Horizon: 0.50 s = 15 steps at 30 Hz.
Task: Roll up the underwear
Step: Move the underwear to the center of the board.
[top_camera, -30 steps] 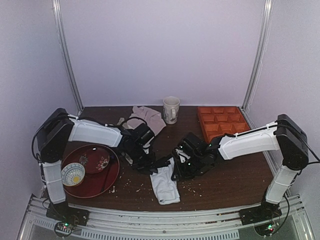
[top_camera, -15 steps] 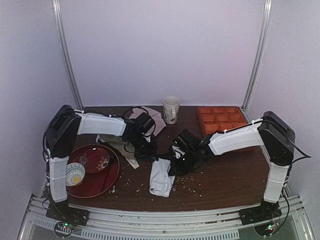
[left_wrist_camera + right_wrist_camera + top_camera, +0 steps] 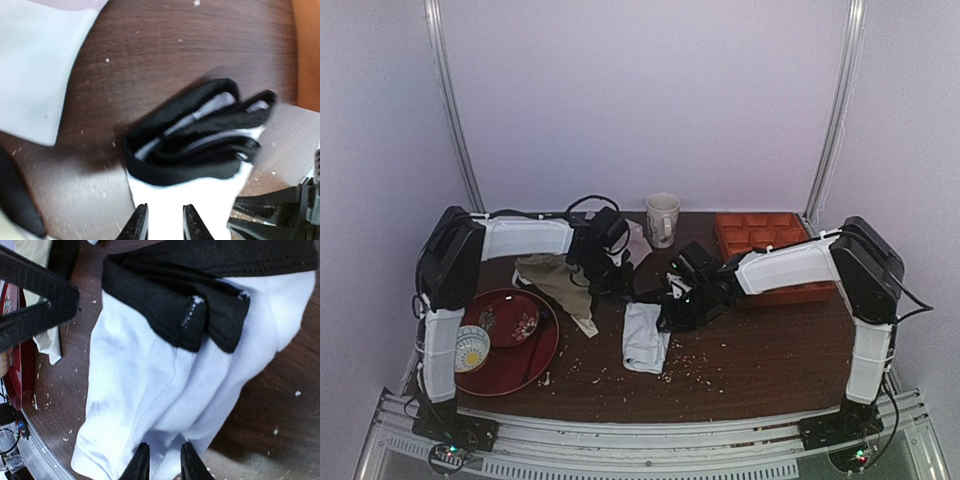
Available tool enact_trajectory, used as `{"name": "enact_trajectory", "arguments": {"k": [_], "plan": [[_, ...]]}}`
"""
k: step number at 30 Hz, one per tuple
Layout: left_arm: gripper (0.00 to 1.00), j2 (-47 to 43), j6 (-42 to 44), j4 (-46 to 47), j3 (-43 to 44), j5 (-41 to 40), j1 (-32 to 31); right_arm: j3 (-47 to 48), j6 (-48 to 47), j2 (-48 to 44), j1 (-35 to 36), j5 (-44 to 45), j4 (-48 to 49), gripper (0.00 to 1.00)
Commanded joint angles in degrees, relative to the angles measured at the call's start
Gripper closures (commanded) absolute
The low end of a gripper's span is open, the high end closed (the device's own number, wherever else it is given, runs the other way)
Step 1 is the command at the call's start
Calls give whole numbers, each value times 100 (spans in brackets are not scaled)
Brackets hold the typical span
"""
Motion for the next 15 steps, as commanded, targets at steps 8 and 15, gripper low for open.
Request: {"name": "enact_trajectory", "arguments": {"k": [8,15], "plan": [[63,-1792,-391,277,-1159,208,32,-587,-958,-1510,508,1160,-618,75],[59,-2314,-811,869,-2361,427,-114,-736,-1690,-1692,898,1759,-578,73]]}}
